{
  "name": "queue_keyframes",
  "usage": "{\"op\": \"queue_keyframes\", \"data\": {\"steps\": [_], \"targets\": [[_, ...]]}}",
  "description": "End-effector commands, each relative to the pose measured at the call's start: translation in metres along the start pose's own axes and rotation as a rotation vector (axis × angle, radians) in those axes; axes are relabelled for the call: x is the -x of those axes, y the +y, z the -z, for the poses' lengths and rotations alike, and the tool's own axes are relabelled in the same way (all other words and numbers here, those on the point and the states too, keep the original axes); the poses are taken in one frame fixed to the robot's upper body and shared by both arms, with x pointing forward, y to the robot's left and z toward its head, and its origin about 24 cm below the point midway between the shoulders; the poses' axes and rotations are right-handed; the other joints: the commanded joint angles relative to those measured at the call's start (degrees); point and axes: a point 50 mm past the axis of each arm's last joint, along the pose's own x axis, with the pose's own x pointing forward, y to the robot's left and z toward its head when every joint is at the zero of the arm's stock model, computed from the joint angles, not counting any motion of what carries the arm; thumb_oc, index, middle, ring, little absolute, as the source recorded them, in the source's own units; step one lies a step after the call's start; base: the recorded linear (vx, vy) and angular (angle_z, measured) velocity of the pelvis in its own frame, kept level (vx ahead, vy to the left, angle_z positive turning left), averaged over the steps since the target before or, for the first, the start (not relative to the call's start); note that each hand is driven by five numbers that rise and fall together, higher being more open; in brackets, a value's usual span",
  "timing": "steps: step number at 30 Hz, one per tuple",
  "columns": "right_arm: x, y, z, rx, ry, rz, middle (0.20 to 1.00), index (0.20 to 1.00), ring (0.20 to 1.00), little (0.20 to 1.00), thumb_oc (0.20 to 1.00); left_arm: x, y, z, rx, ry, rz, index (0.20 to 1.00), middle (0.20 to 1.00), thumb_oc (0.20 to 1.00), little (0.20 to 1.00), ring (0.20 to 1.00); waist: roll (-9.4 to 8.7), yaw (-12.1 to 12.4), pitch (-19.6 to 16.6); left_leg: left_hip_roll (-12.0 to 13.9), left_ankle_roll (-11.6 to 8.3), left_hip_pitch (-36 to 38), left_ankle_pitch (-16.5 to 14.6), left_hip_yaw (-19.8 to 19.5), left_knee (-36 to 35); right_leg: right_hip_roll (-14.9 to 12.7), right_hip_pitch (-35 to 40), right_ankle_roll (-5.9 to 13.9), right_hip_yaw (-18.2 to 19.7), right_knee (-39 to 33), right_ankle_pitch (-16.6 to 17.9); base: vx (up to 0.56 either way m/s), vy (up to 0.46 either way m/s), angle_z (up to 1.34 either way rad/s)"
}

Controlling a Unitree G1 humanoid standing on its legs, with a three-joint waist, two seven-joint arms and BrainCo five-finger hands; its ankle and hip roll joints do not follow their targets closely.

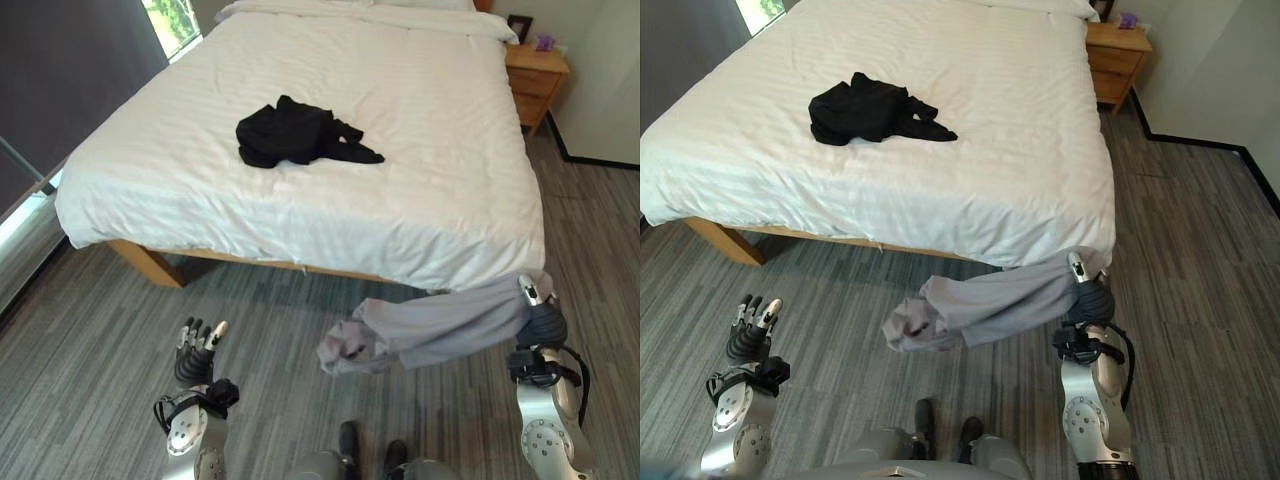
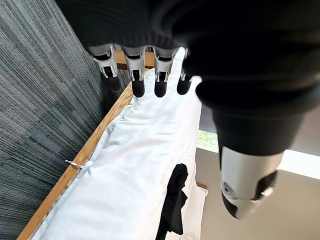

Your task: Pick up bed clothes into laundry basket.

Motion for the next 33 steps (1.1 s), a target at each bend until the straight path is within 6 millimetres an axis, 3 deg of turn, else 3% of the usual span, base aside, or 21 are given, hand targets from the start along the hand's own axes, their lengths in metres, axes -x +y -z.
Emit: {"op": "queue_keyframes", "data": {"steps": [1,3,4,6,9,13,14,18,19,21,22,23,26,28,29,33], "targets": [[-0.013,0.015,-0.025,-0.010,-0.128,-0.107,0.200,0.200,0.200,0.200,0.200,-0.010,-0.001,-0.033,-0.015,-0.142,0.044,1.000,1.000,1.000,1.000,1.000,-2.32,0.62,-0.43,3.37,2.72,3.99,4.71,-8.95,-1.73,-1.25,7.96,5.71,0.38,-8.00,5.06,-0.06,-0.045,0.11],[-0.014,0.015,-0.022,0.000,-0.109,-0.122,0.200,0.200,0.200,0.200,0.200,-0.011,-0.006,-0.033,-0.013,-0.148,0.063,1.000,1.000,1.000,1.000,1.000,-2.80,1.75,0.93,1.96,2.11,1.47,4.09,-13.72,2.81,-1.53,7.90,5.30,1.27,-8.25,5.43,-0.14,-0.032,0.12],[-0.022,0.020,-0.024,0.019,-0.107,-0.154,0.200,0.200,0.200,0.200,0.200,-0.009,-0.005,-0.034,0.015,-0.156,0.060,1.000,1.000,1.000,1.000,1.000,-3.26,3.12,2.06,2.46,0.32,0.27,3.46,-17.62,3.79,-2.66,7.20,5.87,1.38,-7.60,6.20,-0.13,0.019,0.11],[-0.024,0.020,-0.025,0.023,-0.106,-0.156,0.200,0.200,0.200,0.200,0.200,-0.008,-0.003,-0.033,0.024,-0.154,0.052,1.000,1.000,1.000,1.000,1.000,-3.48,3.26,2.00,3.74,-0.08,0.52,3.43,-17.83,3.50,-3.31,7.06,6.27,1.55,-7.50,6.53,-0.06,0.075,-0.31],[-0.027,0.020,-0.025,0.032,-0.100,-0.160,0.200,0.200,0.200,0.200,0.200,-0.003,0.008,-0.029,0.054,-0.143,0.000,1.000,1.000,1.000,1.000,1.000,-3.37,3.49,1.25,9.83,-1.42,1.99,4.68,-19.93,1.86,-5.86,6.04,7.90,2.47,-6.67,6.90,-0.01,0.156,-0.17],[-0.023,0.016,-0.025,0.050,-0.084,-0.148,0.200,0.200,0.200,0.200,0.200,-0.006,0.010,-0.030,0.066,-0.144,-0.017,1.000,1.000,1.000,1.000,1.000,-1.83,2.23,0.56,11.62,-2.60,4.71,4.32,-20.08,-0.50,-6.92,5.96,8.77,2.61,-6.81,7.33,0.02,0.259,-0.23],[-0.022,0.011,-0.027,0.044,-0.097,-0.123,0.200,0.200,0.200,0.200,0.200,-0.007,0.008,-0.031,0.051,-0.145,-0.001,1.000,1.000,1.000,1.000,1.000,-0.77,1.18,0.12,10.98,-2.42,6.06,4.27,-19.35,-2.99,-7.71,6.08,9.29,3.03,-7.39,8.25,0.03,0.207,-0.06],[-0.020,0.009,-0.025,0.050,-0.104,-0.096,0.200,0.200,0.200,0.200,0.200,-0.011,0.006,-0.036,0.013,-0.158,0.022,1.000,1.000,1.000,1.000,1.000,-0.39,0.60,-0.22,8.52,-0.87,7.80,3.41,-18.79,-5.71,-9.54,5.14,10.49,5.00,-7.41,9.58,0.02,0.333,-0.09],[-0.019,0.009,-0.023,0.053,-0.103,-0.093,0.200,0.200,0.200,0.200,0.200,-0.016,0.006,-0.045,-0.026,-0.189,0.034,1.000,1.000,1.000,1.000,1.000,-0.07,-0.13,0.24,7.10,0.64,8.15,2.94,-18.02,-5.98,-10.74,3.30,11.12,6.80,-3.61,9.84,-0.03,0.423,-0.42],[-0.018,0.011,-0.022,0.048,-0.102,-0.096,0.200,0.200,0.200,0.200,0.200,-0.020,0.004,-0.052,-0.049,-0.211,0.043,1.000,1.000,1.000,1.000,1.000,-0.13,-0.47,1.09,6.59,1.27,7.90,3.06,-17.64,-5.67,-10.62,1.09,11.34,8.52,0.65,10.22,-0.07,0.268,-0.18],[-0.018,0.013,-0.018,0.027,-0.091,-0.101,0.200,0.200,0.200,0.200,0.200,-0.026,-0.001,-0.059,-0.060,-0.235,0.052,1.000,1.000,1.000,1.000,1.000,0.03,-1.49,2.00,6.31,1.96,7.29,3.56,-18.45,-5.04,-7.40,-0.96,10.84,12.12,4.57,9.85,-0.06,0.156,-0.06],[-0.017,0.013,-0.017,0.021,-0.086,-0.102,0.200,0.200,0.200,0.200,0.200,-0.027,-0.003,-0.060,-0.062,-0.241,0.057,1.000,1.000,1.000,1.000,1.000,-0.21,-1.48,1.91,6.07,2.04,7.28,3.64,-18.38,-5.12,-6.29,-0.76,10.39,12.08,3.86,9.12,-0.05,0.154,-0.07],[-0.016,0.008,-0.016,0.039,-0.076,-0.092,0.200,0.200,0.200,0.200,0.200,-0.025,-0.003,-0.058,-0.089,-0.235,0.071,1.000,1.000,1.000,1.000,1.000,-1.27,-0.75,1.04,5.22,2.21,6.92,3.47,-18.12,-5.23,-5.23,1.51,8.81,9.25,-2.10,8.28,0.02,0.019,-0.02],[-0.016,0.004,-0.015,0.041,-0.070,-0.073,0.200,0.200,0.200,0.200,0.200,-0.025,-0.005,-0.056,-0.084,-0.229,0.077,1.000,1.000,1.000,1.000,1.000,-1.60,-0.92,0.70,5.01,2.23,6.52,3.39,-18.46,-4.82,-4.73,2.74,8.71,10.46,-4.67,8.31,0.03,-0.033,-0.35],[-0.015,0.003,-0.013,0.031,-0.067,-0.069,0.200,0.200,0.200,0.200,0.200,-0.026,-0.007,-0.050,-0.055,-0.207,0.070,1.000,1.000,1.000,1.000,1.000,-2.05,-1.05,0.40,4.65,2.31,6.21,3.51,-18.78,-4.44,-3.58,3.42,8.13,12.97,-5.81,8.10,0.04,-0.035,-0.04],[-0.011,-0.004,-0.015,0.056,-0.060,-0.049,0.200,0.200,0.200,0.200,0.200,-0.021,-0.015,-0.034,0.007,-0.148,0.086,1.000,1.000,1.000,1.000,1.000,-2.57,-0.86,-1.10,4.43,2.15,7.47,3.62,-19.12,-5.34,-3.53,5.81,7.86,12.39,-8.64,8.48,0.08,-0.032,0.23]]}}
